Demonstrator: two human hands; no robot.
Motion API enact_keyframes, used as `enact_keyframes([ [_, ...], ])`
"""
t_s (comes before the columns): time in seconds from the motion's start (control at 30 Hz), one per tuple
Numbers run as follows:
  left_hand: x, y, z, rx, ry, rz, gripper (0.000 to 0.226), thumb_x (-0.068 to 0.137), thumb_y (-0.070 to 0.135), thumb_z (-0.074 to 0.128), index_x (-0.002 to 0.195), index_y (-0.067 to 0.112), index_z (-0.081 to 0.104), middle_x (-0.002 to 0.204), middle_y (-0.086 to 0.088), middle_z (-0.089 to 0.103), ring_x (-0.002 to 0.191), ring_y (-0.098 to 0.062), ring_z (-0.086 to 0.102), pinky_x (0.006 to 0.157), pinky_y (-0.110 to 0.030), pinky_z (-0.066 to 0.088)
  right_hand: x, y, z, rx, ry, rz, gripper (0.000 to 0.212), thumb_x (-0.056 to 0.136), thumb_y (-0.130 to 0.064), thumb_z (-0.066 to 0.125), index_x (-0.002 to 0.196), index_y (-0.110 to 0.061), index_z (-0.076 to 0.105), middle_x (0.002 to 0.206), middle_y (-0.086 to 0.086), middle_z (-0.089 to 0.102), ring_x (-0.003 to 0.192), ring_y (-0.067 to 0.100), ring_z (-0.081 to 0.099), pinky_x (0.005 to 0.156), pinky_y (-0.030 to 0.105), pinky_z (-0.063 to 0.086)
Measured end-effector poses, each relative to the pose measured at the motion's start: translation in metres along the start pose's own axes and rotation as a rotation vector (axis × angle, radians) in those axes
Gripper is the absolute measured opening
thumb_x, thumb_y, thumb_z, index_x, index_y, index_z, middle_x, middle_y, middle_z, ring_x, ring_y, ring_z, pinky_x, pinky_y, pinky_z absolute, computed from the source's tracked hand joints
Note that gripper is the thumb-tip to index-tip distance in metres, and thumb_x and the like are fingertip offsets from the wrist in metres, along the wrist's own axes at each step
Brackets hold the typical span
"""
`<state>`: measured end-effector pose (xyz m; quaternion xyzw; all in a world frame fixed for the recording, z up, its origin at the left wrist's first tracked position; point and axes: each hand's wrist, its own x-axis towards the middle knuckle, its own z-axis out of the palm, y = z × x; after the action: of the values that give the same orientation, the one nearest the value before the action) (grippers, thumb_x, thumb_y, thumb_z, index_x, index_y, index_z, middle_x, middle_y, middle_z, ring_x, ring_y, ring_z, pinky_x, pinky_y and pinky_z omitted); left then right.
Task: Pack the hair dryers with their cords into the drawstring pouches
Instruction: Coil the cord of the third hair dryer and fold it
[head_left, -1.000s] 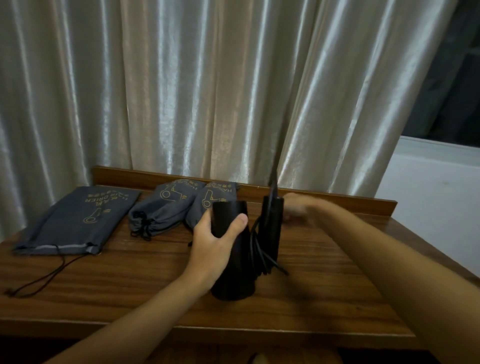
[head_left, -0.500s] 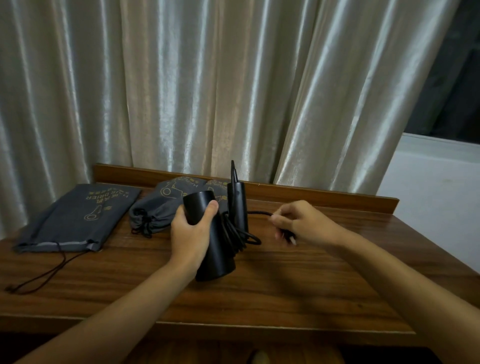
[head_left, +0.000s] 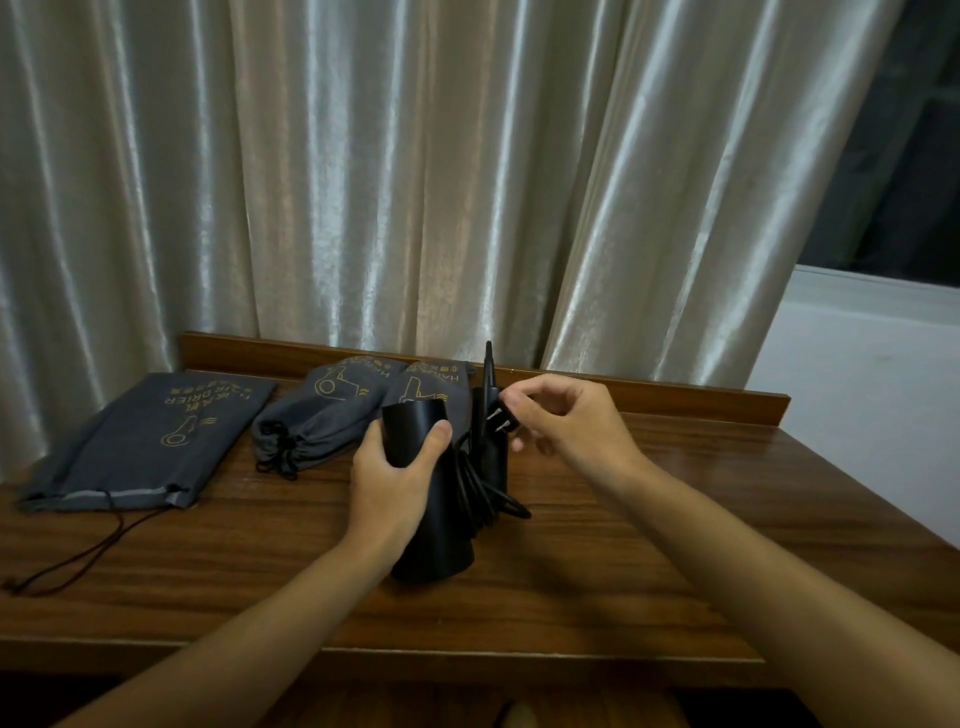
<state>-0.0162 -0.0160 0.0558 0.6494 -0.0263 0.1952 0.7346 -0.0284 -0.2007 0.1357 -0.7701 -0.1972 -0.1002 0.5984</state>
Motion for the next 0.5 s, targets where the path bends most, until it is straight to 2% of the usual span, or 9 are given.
enact_keyframes([
  [0.07,-0.002,-0.001,0.002,-0.046,0.005,-0.024,0.038,0.075,0.049,0.074,0.105,0.029,0.062,0.097,0.004,0.07,0.085,-0.01,0.069,0.072,-0.032,0.057,0.0,0.002,0.009,-0.076,0.088,-0.063,0.014,0.092,-0.022,0.066,0.095,-0.011,0.073,0.083,0.009,0.074,0.061,0.014,0.065,0.053,0.02,0.049],
  [0.17,-0.002,-0.003,0.003,-0.091,0.011,-0.055,0.04,0.076,0.048,0.074,0.11,0.029,0.063,0.1,0.005,0.071,0.088,-0.009,0.07,0.074,-0.031,0.056,0.001,0.005,0.018,-0.259,0.176,-0.095,0.013,0.093,-0.027,0.065,0.094,-0.016,0.072,0.081,0.004,0.072,0.066,0.018,0.067,0.061,0.034,0.056],
  [0.3,-0.003,-0.007,0.004,-0.075,-0.006,-0.052,0.041,0.076,0.048,0.075,0.11,0.03,0.062,0.101,0.003,0.071,0.088,-0.01,0.07,0.075,-0.033,0.057,0.0,0.002,0.032,-0.436,0.289,-0.174,0.01,0.093,-0.027,0.066,0.093,-0.02,0.073,0.073,-0.005,0.068,0.067,0.008,0.063,0.064,0.028,0.055],
  [0.43,-0.004,-0.009,0.008,0.005,0.047,-0.059,0.043,0.071,0.056,0.076,0.103,0.034,0.059,0.097,0.004,0.069,0.086,-0.015,0.069,0.076,-0.04,0.059,0.001,-0.006,0.047,-0.574,0.225,-0.179,0.02,0.1,-0.013,0.053,0.106,-0.011,0.073,0.086,0.0,0.073,0.074,0.014,0.067,0.074,0.037,0.056],
  [0.5,-0.002,-0.011,0.008,0.046,0.097,-0.092,0.037,0.074,0.054,0.074,0.101,0.033,0.057,0.097,0.003,0.067,0.087,-0.018,0.068,0.079,-0.046,0.058,0.001,-0.011,0.047,-0.477,0.176,-0.088,0.029,0.101,-0.012,0.043,0.106,-0.013,0.072,0.084,0.004,0.072,0.073,0.015,0.067,0.073,0.034,0.054],
])
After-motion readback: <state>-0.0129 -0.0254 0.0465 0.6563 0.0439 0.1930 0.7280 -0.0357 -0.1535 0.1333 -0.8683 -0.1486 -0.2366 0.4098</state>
